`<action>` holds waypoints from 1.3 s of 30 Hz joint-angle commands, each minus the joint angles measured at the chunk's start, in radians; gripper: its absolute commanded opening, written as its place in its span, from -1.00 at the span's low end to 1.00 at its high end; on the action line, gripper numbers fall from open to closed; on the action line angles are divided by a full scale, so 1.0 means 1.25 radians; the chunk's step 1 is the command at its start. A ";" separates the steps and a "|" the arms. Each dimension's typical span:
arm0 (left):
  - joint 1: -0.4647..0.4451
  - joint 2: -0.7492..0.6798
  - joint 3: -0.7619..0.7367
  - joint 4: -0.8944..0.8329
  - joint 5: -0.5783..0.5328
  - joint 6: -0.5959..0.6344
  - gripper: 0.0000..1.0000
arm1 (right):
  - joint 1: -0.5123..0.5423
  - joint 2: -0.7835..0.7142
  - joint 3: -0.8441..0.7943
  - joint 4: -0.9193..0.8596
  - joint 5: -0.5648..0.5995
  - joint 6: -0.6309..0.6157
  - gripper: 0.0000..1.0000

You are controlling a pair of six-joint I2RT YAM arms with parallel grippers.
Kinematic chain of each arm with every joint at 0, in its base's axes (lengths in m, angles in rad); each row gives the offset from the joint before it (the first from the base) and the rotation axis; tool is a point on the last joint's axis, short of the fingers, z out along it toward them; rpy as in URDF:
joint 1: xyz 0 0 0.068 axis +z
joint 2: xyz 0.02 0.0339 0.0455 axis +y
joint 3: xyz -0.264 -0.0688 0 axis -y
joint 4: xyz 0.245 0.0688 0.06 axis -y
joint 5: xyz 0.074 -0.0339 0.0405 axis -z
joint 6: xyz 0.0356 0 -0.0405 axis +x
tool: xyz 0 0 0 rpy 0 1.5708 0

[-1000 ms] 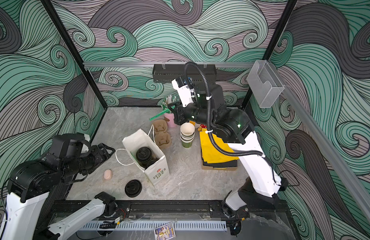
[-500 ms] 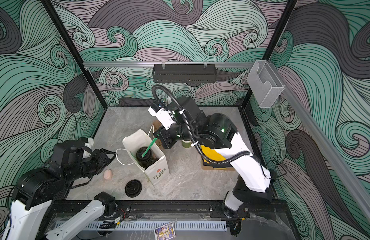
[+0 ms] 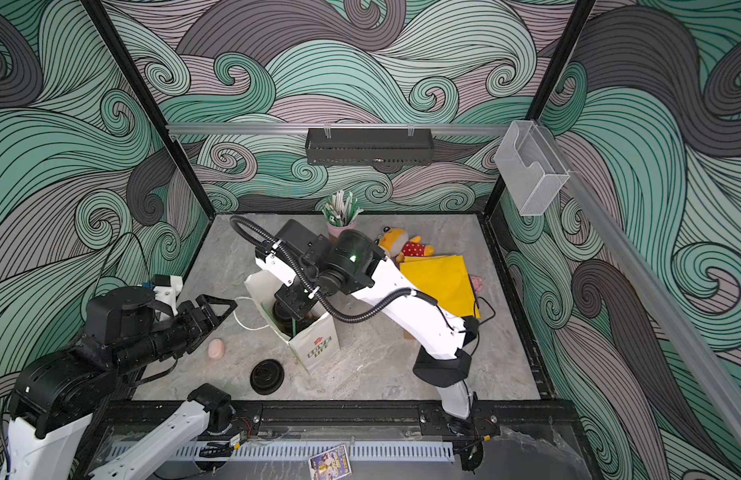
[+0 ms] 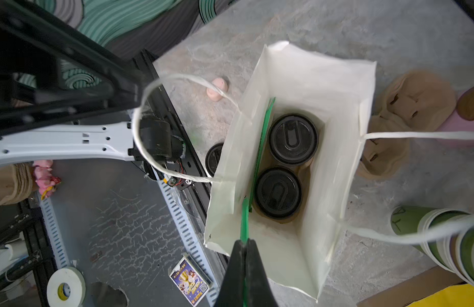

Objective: Pack the takeout coffee

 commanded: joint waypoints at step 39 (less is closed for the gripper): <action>0.003 0.047 0.003 -0.003 -0.013 0.060 -0.88 | -0.003 -0.215 -0.172 0.377 0.176 0.062 -0.06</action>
